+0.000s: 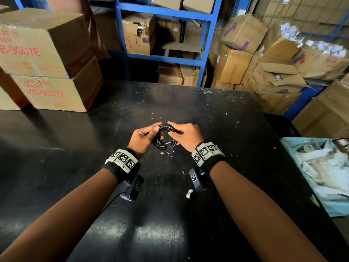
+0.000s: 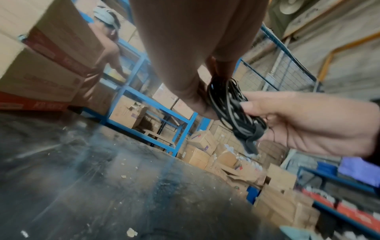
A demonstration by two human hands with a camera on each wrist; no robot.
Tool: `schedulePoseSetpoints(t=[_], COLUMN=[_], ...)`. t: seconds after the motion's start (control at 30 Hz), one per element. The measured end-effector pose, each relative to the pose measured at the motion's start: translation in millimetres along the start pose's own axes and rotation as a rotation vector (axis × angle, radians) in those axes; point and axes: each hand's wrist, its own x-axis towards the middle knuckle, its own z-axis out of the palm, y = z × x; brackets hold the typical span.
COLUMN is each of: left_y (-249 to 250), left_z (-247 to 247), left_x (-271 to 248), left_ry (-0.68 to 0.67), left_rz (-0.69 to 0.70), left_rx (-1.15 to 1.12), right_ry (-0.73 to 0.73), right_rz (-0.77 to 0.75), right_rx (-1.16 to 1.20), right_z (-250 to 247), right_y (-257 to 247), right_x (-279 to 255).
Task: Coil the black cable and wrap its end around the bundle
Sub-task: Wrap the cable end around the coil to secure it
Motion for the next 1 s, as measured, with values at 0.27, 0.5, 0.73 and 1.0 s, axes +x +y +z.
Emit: schedulePoseSetpoints(t=[0.27,0.5,0.73,1.0], left_y=[4,-2,-2,-21], left_z=[12,14,34,56], left_x=[-9,-9,-11,-23], left_ry=[-0.038,-0.025,0.016,0.103], left_rz=[-0.023,0.079,-0.023,-0.071], left_rx=[0.022,0.260,0.070,0.035], right_ry=[0.038,0.038,0.005,-0.072], right_rz=[0.001,0.021,0.070,0.154], right_rx=[-0.031,0.068,0.191,0.402], right_z=[-1,-10,-11,-14], right_y=[3,7,29,54], right_x=[-1,-4,-7,-21])
